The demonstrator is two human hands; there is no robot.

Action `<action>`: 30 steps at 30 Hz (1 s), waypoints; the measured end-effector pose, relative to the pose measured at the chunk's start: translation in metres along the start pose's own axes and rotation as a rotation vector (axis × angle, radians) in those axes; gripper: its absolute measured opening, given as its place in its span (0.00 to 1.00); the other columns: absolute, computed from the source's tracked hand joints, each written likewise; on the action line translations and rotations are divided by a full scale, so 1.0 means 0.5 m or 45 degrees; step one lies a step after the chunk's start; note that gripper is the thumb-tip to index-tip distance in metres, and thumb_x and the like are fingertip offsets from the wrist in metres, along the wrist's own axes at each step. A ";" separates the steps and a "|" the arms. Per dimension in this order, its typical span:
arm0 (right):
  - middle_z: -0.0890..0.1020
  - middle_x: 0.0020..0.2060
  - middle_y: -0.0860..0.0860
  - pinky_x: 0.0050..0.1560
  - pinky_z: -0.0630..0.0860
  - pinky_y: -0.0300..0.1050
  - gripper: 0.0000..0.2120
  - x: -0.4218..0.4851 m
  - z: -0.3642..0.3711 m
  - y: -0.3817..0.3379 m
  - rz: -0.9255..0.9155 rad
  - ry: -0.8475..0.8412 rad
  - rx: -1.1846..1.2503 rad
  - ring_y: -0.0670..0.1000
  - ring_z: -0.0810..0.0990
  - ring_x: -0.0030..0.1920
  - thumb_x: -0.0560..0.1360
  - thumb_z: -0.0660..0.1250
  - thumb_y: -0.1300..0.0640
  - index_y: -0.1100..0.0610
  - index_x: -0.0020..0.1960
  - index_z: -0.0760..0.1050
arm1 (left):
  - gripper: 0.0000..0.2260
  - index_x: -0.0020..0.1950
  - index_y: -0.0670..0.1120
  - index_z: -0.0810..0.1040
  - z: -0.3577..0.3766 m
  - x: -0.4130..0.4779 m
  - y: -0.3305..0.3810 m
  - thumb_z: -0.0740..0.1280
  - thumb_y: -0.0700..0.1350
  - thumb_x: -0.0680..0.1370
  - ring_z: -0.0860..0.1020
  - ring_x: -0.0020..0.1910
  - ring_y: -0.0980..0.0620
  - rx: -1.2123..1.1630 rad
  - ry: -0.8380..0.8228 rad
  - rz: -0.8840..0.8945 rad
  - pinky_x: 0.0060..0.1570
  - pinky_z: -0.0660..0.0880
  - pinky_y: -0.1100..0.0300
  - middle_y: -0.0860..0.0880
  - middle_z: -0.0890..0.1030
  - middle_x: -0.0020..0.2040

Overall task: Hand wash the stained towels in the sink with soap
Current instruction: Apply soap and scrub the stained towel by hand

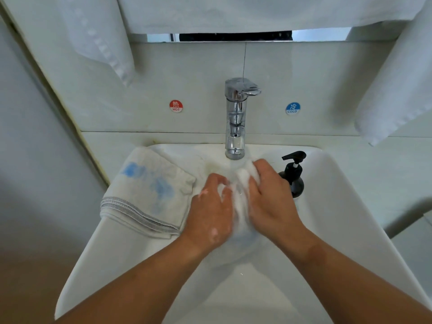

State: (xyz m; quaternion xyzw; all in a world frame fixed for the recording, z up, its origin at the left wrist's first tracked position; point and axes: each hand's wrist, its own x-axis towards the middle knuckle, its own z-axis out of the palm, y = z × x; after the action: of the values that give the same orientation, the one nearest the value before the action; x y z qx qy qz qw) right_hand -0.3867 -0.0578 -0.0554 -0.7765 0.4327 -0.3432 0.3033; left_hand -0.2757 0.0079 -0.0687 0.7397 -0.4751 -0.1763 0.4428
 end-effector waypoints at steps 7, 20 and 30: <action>0.72 0.37 0.48 0.41 0.66 0.51 0.12 -0.021 -0.006 0.011 0.009 -0.278 -0.184 0.55 0.72 0.42 0.82 0.58 0.56 0.51 0.41 0.61 | 0.04 0.55 0.53 0.74 -0.002 0.013 0.018 0.65 0.48 0.81 0.79 0.48 0.55 -0.241 0.279 -0.020 0.48 0.71 0.61 0.59 0.80 0.47; 0.70 0.38 0.48 0.41 0.61 0.48 0.05 -0.029 -0.005 -0.002 -0.030 -0.273 -0.273 0.56 0.70 0.43 0.83 0.57 0.55 0.53 0.48 0.64 | 0.06 0.60 0.51 0.73 0.003 0.017 0.019 0.63 0.46 0.83 0.78 0.51 0.50 -0.143 0.263 -0.016 0.47 0.67 0.62 0.57 0.78 0.48; 0.76 0.44 0.54 0.41 0.61 0.46 0.05 0.005 -0.012 0.012 0.162 -0.101 -0.243 0.58 0.75 0.47 0.83 0.57 0.56 0.55 0.56 0.68 | 0.13 0.63 0.54 0.72 0.002 0.002 0.020 0.59 0.55 0.81 0.76 0.47 0.58 -0.122 0.106 0.159 0.47 0.69 0.67 0.58 0.78 0.49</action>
State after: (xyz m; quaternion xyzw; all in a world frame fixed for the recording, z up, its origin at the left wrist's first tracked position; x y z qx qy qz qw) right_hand -0.3935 -0.0634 -0.0558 -0.7859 0.4994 -0.2495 0.2660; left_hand -0.2811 0.0049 -0.0606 0.6932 -0.4926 -0.1400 0.5072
